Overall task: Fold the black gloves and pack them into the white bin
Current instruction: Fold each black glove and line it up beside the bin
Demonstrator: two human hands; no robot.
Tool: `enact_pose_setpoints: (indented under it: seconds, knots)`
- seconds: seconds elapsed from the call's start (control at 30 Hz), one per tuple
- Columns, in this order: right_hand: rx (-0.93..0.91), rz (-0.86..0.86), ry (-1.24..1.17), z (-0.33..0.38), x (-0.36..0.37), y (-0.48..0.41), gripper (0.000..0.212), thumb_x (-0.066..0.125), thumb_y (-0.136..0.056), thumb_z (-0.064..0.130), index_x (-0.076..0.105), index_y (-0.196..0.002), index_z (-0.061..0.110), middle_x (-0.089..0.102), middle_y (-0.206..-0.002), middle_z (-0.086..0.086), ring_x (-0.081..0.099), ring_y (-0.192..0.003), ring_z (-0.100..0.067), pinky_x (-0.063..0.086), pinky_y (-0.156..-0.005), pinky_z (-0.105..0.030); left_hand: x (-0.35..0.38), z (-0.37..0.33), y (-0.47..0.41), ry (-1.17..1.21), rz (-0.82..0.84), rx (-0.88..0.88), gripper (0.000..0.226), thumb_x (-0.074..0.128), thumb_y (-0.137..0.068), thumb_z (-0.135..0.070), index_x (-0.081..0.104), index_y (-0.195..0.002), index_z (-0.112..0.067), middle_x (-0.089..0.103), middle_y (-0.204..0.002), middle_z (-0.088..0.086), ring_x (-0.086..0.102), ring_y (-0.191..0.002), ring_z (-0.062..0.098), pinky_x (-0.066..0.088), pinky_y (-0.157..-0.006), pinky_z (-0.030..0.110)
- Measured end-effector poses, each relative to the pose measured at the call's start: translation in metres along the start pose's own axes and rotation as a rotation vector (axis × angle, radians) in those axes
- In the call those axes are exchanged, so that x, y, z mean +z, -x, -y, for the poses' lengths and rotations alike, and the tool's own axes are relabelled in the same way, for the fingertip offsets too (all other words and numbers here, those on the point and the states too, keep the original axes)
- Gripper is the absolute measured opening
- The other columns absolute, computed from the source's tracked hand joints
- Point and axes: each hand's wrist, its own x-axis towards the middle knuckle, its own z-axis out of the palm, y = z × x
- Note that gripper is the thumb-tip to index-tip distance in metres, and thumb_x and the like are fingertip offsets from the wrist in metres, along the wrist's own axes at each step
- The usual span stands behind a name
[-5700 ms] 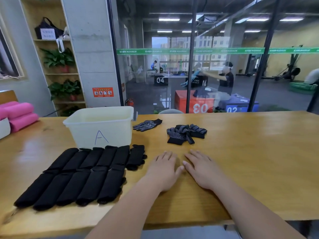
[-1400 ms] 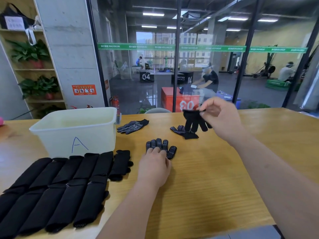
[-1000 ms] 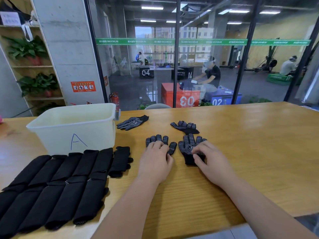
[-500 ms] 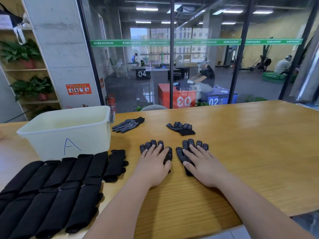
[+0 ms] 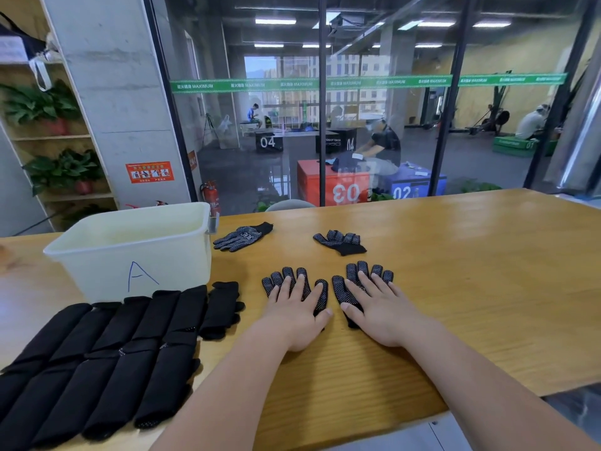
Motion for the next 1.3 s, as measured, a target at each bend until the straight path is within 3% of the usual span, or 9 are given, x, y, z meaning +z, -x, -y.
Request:
enact_pose_setpoints:
  seconds: [0.17,0.3,0.37,0.47,0.63,0.8,0.93,1.1,1.3]
  knots:
    - [-0.015,-0.01,-0.014,0.003,0.004,0.015,0.073,0.007,-0.101,0.075,-0.006,-0.165,0.044,-0.017,-0.174,0.006,-0.017,-0.161,-0.018,-0.004,-0.131,-0.046,0.01,-0.005,0.019,0.001,-0.054,0.038,0.073,0.008,-0.104,-0.074,-0.008,-0.167,-0.043,-0.021,-0.175,0.001,-0.024,-0.161,0.027,-0.007,-0.131,0.052]
    - [-0.037,-0.289,-0.064,0.004,0.013,0.028,0.07,0.004,-0.103,0.071,0.014,-0.166,0.044,0.001,-0.176,0.01,-0.007,-0.162,-0.012,0.001,-0.132,-0.042,0.014,-0.004,0.034,0.117,-0.254,0.092,0.063,0.013,-0.109,-0.063,0.009,-0.168,-0.043,-0.007,-0.178,-0.006,-0.018,-0.162,0.017,-0.005,-0.133,0.044]
    - [-0.09,-0.416,-0.068,0.006,0.012,0.034,0.072,0.004,-0.101,0.068,0.038,-0.159,0.043,0.025,-0.171,0.015,0.013,-0.161,-0.01,0.015,-0.131,-0.037,0.013,-0.004,0.039,0.153,-0.384,0.131,0.055,0.023,-0.111,-0.052,0.033,-0.164,-0.04,0.017,-0.176,-0.01,0.001,-0.163,0.014,0.003,-0.133,0.039]
    - [-0.137,-0.393,-0.114,0.008,0.011,0.039,0.066,0.014,-0.103,0.069,0.058,-0.146,0.043,0.046,-0.158,0.022,0.036,-0.15,-0.005,0.039,-0.118,-0.031,0.012,-0.005,0.046,0.181,-0.447,0.142,0.046,0.035,-0.109,-0.045,0.06,-0.147,-0.038,0.049,-0.157,-0.017,0.036,-0.149,0.01,0.027,-0.125,0.036]
    - [-0.154,-0.443,-0.198,0.005,0.013,0.037,0.049,0.034,-0.107,0.06,0.065,-0.139,0.04,0.053,-0.15,0.022,0.041,-0.143,-0.005,0.044,-0.112,-0.03,0.011,-0.007,0.048,0.225,-0.473,0.136,0.043,0.043,-0.107,-0.042,0.065,-0.143,-0.036,0.053,-0.153,-0.016,0.04,-0.146,0.01,0.029,-0.124,0.035]
    - [-0.143,-0.596,-0.191,0.002,0.012,0.04,0.037,0.046,-0.103,0.053,0.076,-0.109,0.031,0.06,-0.105,0.02,0.048,-0.102,-0.006,0.05,-0.083,-0.026,0.009,-0.001,0.051,0.23,-0.63,0.086,0.023,0.054,-0.1,-0.046,0.074,-0.109,-0.037,0.056,-0.105,-0.021,0.048,-0.106,0.007,0.04,-0.102,0.031]
    - [-0.168,-0.552,-0.183,0.004,0.011,0.041,0.031,0.05,-0.103,0.052,0.074,-0.112,0.035,0.06,-0.109,0.022,0.051,-0.103,-0.004,0.043,-0.08,-0.021,0.008,0.0,0.051,0.265,-0.547,0.037,0.014,0.061,-0.095,-0.052,0.069,-0.101,-0.042,0.054,-0.095,-0.02,0.048,-0.098,0.006,0.041,-0.093,0.03]
    - [-0.201,-0.515,-0.193,0.002,0.013,0.039,0.032,0.05,-0.103,0.052,0.072,-0.122,0.04,0.061,-0.121,0.026,0.051,-0.113,-0.001,0.046,-0.096,-0.023,0.008,0.002,0.048,0.275,-0.556,-0.032,0.011,0.063,-0.097,-0.051,0.069,-0.101,-0.043,0.054,-0.097,-0.02,0.047,-0.1,0.007,0.042,-0.098,0.032]
    - [-0.279,-0.477,-0.23,0.004,0.01,0.041,0.035,0.051,-0.103,0.053,0.07,-0.13,0.04,0.063,-0.128,0.027,0.054,-0.119,0.001,0.045,-0.099,-0.023,0.003,0.005,0.05,0.352,-0.643,-0.149,0.01,0.063,-0.1,-0.045,0.07,-0.096,-0.041,0.061,-0.09,-0.02,0.052,-0.098,0.008,0.045,-0.1,0.039]
